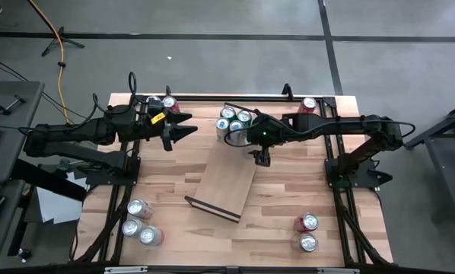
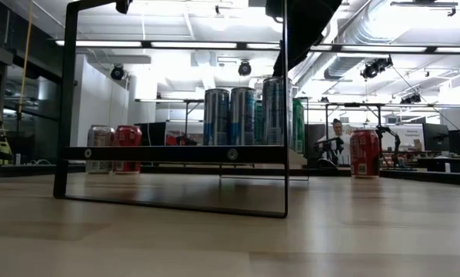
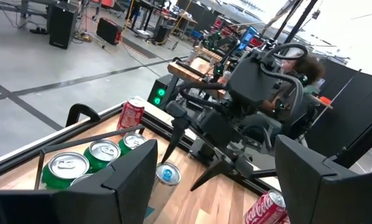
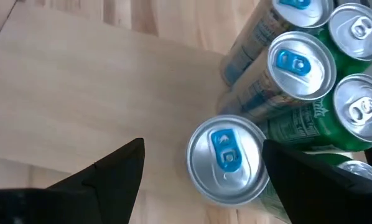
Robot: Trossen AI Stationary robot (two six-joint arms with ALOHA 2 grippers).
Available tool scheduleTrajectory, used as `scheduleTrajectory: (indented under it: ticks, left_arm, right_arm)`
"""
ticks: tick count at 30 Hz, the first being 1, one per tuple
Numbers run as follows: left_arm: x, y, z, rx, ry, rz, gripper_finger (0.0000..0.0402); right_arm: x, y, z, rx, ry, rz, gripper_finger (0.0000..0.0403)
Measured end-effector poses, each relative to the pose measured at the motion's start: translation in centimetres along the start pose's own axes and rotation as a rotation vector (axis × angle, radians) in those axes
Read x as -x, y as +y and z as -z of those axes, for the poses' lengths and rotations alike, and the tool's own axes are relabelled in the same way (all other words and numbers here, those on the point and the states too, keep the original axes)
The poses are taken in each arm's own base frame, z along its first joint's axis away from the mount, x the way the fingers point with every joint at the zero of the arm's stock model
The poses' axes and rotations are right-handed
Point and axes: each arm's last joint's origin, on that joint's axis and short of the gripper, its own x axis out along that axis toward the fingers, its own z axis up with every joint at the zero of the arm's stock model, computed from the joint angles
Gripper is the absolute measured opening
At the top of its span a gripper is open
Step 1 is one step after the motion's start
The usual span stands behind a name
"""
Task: Place canned beverage on shelf
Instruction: Put the blue soda can on the shelf aligned with the other blue soda can
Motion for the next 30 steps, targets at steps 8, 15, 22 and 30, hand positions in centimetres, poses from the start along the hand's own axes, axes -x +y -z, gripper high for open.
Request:
scheduleTrajectory:
  ticks: [8,15,22,30]
  left_arm:
    - [0.0,0.0,0.0,-0.02,0.0,0.0,0.0248]
    - [0.0,0.0,0.0,-0.022,0.001,0.0,0.0248]
    - [0.0,0.0,0.0,-0.022,0.001,0.0,0.0248]
    - [0.0,0.0,0.0,-0.022,0.002,-0.001,0.0248]
  right_arm:
    - [0.0,-0.3,-0.5,-0.033,-0.044,0.049,0.0312]
    - [0.0,-0.3,0.1,-0.018,0.015,0.046,0.0256]
    - [0.2,-0.1,0.2,-0.067,0.012,-0.035,0.0023]
    - [0.6,2.4,0.3,-0.114,0.022,-0.102,0.0005]
